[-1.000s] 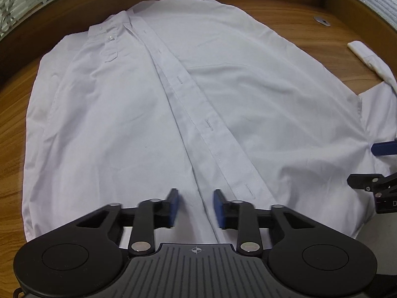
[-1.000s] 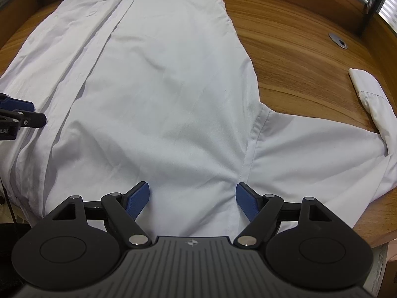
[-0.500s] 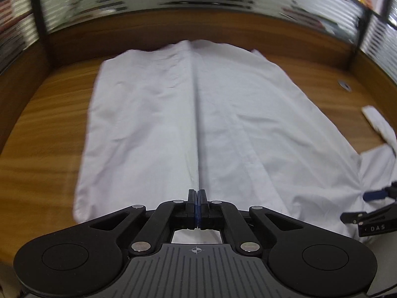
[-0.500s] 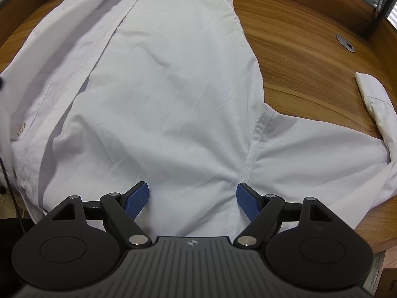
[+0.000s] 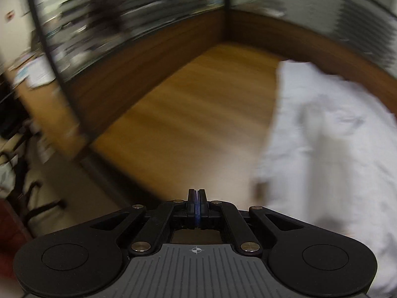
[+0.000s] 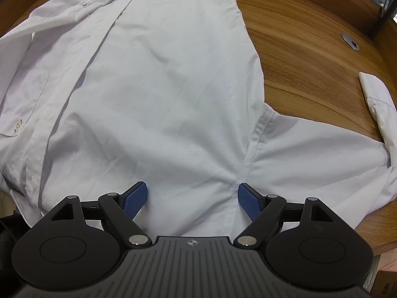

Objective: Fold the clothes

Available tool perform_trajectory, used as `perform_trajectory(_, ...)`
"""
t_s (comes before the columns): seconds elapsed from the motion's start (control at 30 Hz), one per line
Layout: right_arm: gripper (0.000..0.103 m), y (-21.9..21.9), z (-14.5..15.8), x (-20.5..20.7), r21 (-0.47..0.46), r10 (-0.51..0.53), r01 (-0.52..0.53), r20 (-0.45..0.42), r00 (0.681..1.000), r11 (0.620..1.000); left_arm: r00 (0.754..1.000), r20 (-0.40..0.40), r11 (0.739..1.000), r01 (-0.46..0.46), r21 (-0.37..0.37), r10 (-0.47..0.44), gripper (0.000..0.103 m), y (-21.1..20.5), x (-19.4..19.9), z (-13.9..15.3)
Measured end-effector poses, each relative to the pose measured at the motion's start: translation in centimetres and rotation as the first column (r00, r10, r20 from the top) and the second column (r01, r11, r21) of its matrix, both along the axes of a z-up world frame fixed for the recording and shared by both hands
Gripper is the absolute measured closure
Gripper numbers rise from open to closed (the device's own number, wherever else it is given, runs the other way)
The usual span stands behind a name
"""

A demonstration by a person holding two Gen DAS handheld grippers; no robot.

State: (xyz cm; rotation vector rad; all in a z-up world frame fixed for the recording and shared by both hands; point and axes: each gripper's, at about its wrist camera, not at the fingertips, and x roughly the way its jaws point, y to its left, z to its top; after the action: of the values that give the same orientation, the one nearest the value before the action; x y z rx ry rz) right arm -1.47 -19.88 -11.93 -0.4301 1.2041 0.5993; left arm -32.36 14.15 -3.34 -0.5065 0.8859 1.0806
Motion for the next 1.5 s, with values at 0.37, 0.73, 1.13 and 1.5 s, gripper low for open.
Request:
perform_trajectory(0.37,0.016,0.7,0.3,0.2,-0.033,0.035,-0.035,-0.009,0.999,0.999,0.995,0.083,0.994,0.063,-0.095,-0.055,0.081,-1.2,0.9,0.1)
perform_trajectory(0.73,0.013,0.2,0.1,-0.1,-0.020,0.013,-0.013,0.004,1.000,1.000,0.930,0.210,0.944,0.322,-0.071,-0.302,0.034,-4.1,8.7,0.4)
perform_trajectory(1.13,0.012,0.2,-0.1,0.1,-0.011,-0.003,0.003,0.005,1.000,1.000,0.946,0.102,0.947,0.314,-0.061,-0.307,0.053,-4.7,15.1,-2.7)
perform_trajectory(1.5,0.010,0.2,-0.3,0.5,-0.016,0.017,-0.017,-0.008,1.000,1.000,0.987,0.106,0.992,0.126,-0.020,-0.123,0.099,-0.5,7.8,-0.5)
